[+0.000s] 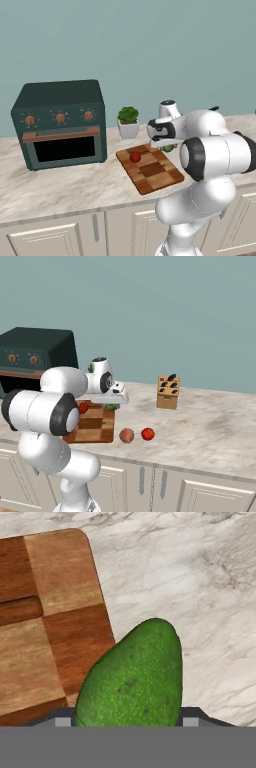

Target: Place the avocado, onion, tomato, and bell pepper on the cutting board.

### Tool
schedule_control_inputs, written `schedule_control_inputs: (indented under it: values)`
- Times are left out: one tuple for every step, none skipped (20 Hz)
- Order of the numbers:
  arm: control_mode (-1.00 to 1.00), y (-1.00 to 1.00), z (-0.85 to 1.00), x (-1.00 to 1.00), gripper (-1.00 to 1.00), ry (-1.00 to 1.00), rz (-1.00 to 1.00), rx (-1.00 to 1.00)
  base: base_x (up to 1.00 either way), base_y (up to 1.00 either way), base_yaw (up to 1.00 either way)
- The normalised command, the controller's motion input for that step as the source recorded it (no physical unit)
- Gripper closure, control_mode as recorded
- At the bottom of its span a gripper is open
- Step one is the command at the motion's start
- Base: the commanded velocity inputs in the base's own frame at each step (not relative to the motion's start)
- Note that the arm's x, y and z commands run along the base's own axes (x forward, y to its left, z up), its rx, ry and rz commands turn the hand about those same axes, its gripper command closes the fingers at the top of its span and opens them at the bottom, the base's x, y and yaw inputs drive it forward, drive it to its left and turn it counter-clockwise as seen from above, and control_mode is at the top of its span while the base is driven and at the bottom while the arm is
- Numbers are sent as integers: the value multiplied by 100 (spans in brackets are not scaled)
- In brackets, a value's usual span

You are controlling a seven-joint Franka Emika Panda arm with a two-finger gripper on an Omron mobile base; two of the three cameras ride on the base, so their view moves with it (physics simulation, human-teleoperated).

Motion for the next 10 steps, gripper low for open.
schedule_control_inputs:
  values:
    - [-100, 46, 0, 0, 100, 1, 0, 1, 0, 0, 0]
    - [-100, 46, 0, 0, 100, 0, 0, 2, 0, 0, 0]
    - [-100, 51, 0, 8, 100, 2, 0, 0, 0, 0, 0]
    - [-100, 44, 0, 14, 100, 1, 0, 0, 0, 0, 0]
    - [-100, 29, 0, 15, 100, 0, 0, 1, 0, 0, 0]
    - [-100, 21, 0, 19, 100, 0, 0, 2, 0, 0, 0]
    - [-100, 27, -1, 27, 100, 3, 0, 0, 0, 0, 0]
    - [-100, 29, -1, 29, 100, 5, 0, 0, 0, 0, 0]
    - [-100, 26, -8, 31, 100, 6, 0, 0, 0, 0, 0]
    - [-100, 19, -10, 27, 100, 6, 0, 0, 0, 0, 0]
